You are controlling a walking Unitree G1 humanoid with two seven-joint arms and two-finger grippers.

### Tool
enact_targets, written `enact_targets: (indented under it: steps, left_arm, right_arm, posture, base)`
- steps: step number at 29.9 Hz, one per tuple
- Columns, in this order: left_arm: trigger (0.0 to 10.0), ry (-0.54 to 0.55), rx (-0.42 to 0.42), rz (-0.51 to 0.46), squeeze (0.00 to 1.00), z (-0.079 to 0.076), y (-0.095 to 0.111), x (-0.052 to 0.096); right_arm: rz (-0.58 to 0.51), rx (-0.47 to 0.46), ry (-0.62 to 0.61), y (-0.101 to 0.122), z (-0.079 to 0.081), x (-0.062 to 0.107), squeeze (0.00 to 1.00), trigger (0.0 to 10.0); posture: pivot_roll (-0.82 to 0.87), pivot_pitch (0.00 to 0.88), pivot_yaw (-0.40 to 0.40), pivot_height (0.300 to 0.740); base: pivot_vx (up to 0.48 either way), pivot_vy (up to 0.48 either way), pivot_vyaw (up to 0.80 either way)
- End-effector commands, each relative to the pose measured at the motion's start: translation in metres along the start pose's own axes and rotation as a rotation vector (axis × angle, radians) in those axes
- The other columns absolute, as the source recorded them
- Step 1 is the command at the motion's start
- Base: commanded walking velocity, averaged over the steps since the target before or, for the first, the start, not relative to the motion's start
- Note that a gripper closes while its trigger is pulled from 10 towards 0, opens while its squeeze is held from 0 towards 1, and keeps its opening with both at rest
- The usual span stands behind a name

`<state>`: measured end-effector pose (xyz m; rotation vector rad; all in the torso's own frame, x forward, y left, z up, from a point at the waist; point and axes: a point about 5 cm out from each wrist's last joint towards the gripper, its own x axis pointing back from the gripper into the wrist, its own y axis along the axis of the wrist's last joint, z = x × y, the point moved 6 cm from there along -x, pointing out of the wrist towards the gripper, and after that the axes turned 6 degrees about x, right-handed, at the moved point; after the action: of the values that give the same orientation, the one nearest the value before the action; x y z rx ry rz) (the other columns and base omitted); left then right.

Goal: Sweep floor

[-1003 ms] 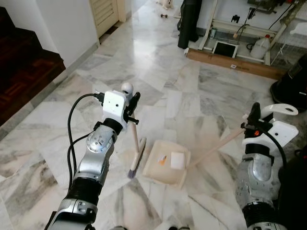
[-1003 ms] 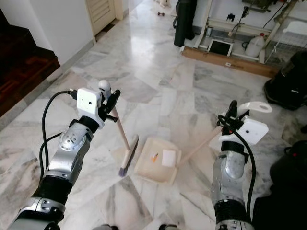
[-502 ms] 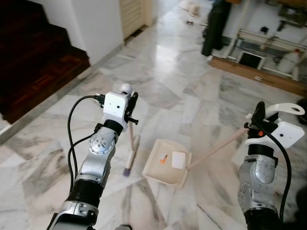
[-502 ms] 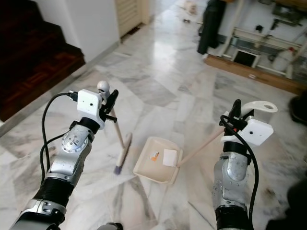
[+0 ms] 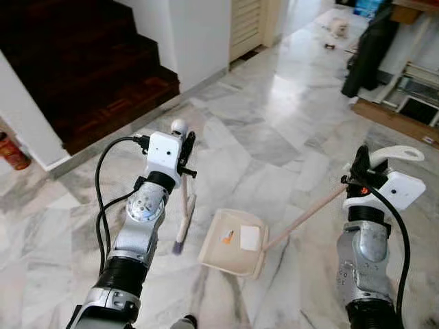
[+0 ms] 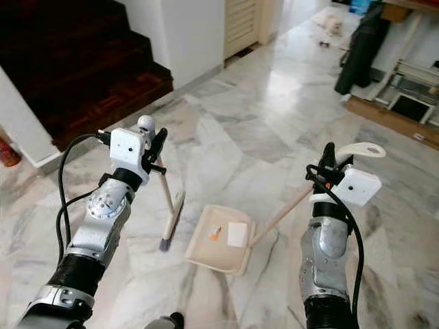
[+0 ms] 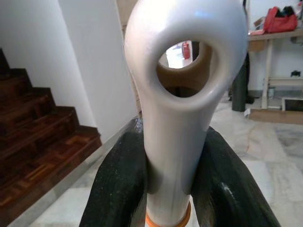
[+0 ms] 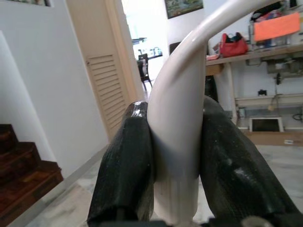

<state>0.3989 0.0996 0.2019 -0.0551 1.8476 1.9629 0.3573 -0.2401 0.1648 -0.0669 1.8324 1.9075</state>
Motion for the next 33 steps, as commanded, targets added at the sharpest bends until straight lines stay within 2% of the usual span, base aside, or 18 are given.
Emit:
enact_targets:
  steps: [1,12,33]
  left_arm:
    - [10.0,-0.004,-0.014,-0.056,0.0,-0.0013,0.015,-0.0036]
    - [10.0,0.011,-0.016,-0.043,0.0,-0.0009,0.013,-0.0024]
    - [10.0,0.004,-0.023,-0.015,0.0,-0.0025,0.0097,-0.0012]
  right_arm:
    - [-0.045,-0.01,-0.012,0.013,-0.0019,-0.0028,0.0,10.0]
    - [-0.064,-0.005,0.003,0.0213,0.0029,-0.0081,0.0,10.0]
    - [-0.049,-0.001,0.015,0.0189,0.0056,-0.0036,0.0,10.0]
  posture:
    - [0.09,0.075,-0.019,0.74]
    - [0.08,0.109,-0.026,0.74]
    - [0.08,0.124,-0.024,0.74]
  base:
    - [0.0,0.0,0.79]
    - [0.0,0.0,0.79]
    - [0.0,0.0,0.79]
